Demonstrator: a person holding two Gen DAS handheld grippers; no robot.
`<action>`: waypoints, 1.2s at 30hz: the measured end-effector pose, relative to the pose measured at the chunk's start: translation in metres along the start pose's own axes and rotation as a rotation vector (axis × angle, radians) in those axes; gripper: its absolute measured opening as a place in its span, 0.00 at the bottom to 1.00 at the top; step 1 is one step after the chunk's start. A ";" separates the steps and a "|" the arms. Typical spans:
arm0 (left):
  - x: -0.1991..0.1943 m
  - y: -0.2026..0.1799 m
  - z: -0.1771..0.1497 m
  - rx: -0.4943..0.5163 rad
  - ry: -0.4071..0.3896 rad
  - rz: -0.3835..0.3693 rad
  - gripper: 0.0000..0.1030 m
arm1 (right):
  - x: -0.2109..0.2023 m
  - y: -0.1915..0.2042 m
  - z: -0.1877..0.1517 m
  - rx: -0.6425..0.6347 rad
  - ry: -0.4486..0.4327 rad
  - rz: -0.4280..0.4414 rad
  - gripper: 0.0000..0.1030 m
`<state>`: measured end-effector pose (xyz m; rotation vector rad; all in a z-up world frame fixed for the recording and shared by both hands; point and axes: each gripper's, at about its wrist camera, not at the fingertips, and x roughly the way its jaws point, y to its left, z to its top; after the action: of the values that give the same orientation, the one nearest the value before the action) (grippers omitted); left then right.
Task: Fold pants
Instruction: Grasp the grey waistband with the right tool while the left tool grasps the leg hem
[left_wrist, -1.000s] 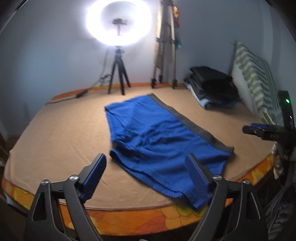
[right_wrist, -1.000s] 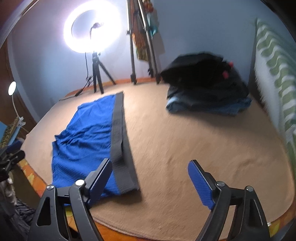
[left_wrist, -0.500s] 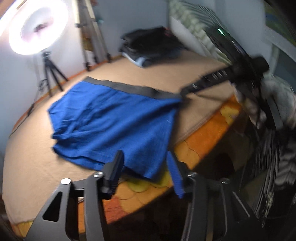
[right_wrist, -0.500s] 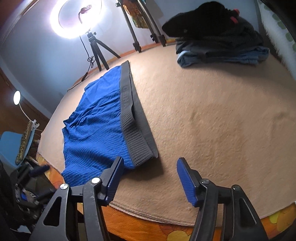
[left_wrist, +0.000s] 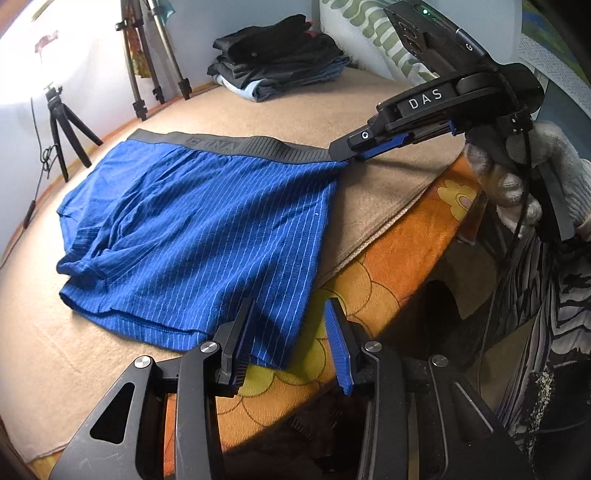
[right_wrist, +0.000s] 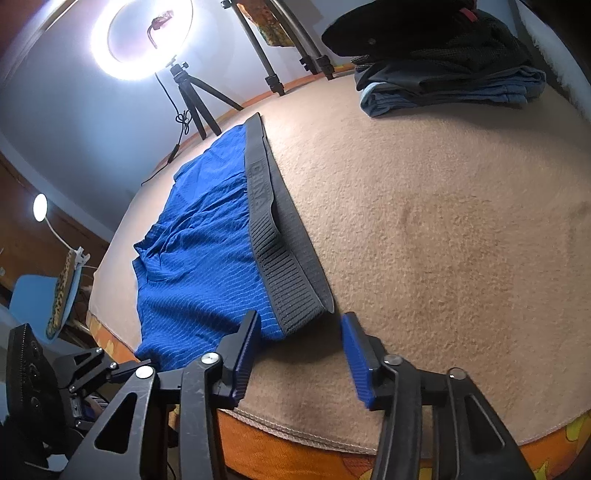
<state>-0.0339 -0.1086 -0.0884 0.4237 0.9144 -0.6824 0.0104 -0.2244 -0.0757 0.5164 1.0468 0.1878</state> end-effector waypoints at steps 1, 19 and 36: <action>0.002 0.000 0.001 0.003 0.001 0.000 0.35 | 0.001 0.001 0.000 -0.003 0.005 0.004 0.40; -0.016 0.024 0.005 -0.076 -0.094 -0.010 0.02 | -0.008 0.013 0.005 -0.007 -0.057 0.052 0.12; -0.030 0.040 0.008 -0.156 -0.127 -0.067 0.18 | -0.016 0.051 0.027 -0.051 -0.121 0.070 0.07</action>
<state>-0.0141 -0.0742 -0.0570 0.2096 0.8570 -0.6857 0.0307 -0.1952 -0.0281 0.5124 0.9051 0.2413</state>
